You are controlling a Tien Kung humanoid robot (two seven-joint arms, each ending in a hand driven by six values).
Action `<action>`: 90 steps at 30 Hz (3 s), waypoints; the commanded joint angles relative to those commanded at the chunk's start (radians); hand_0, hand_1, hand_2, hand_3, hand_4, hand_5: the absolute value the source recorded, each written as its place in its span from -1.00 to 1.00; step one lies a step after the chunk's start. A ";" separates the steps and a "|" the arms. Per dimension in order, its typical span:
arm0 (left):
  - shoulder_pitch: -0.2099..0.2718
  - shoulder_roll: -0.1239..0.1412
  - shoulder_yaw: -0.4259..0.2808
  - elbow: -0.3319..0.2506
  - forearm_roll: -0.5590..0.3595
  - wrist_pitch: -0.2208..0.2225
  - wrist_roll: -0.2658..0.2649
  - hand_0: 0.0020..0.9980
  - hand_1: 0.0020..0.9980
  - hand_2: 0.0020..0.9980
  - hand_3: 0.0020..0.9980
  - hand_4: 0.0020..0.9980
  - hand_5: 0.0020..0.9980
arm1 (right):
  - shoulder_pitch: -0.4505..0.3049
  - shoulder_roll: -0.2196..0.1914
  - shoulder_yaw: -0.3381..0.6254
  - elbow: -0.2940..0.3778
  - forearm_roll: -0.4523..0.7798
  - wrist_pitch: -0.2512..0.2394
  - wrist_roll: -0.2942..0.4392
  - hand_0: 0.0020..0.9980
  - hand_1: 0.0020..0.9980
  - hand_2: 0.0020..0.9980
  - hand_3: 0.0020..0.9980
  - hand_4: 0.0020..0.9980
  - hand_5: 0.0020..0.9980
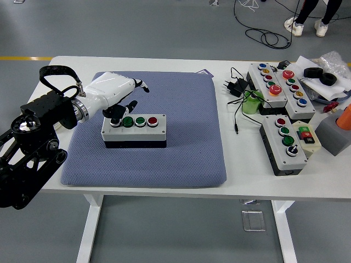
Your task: Pick up the button,place it on the desk,press the button,press the button
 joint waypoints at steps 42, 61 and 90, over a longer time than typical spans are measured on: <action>0.153 0.031 -0.181 0.185 -1.417 0.306 -0.070 0.74 0.84 0.99 0.99 0.55 1.00 | -0.009 0.001 0.014 0.000 -0.019 0.002 -0.002 0.32 0.27 0.32 0.15 -0.28 -0.54; 0.160 0.026 -0.183 0.204 -1.423 0.296 -0.050 0.76 0.85 0.99 0.99 0.50 1.00 | -0.010 0.003 0.016 0.000 -0.016 0.002 -0.002 0.32 0.27 0.32 0.16 -0.28 -0.54; 0.149 0.030 -0.166 0.217 -1.428 0.298 -0.035 0.77 0.85 0.99 1.00 0.46 1.00 | -0.003 0.002 0.010 0.000 -0.011 0.003 -0.001 0.32 0.27 0.33 0.16 -0.28 -0.54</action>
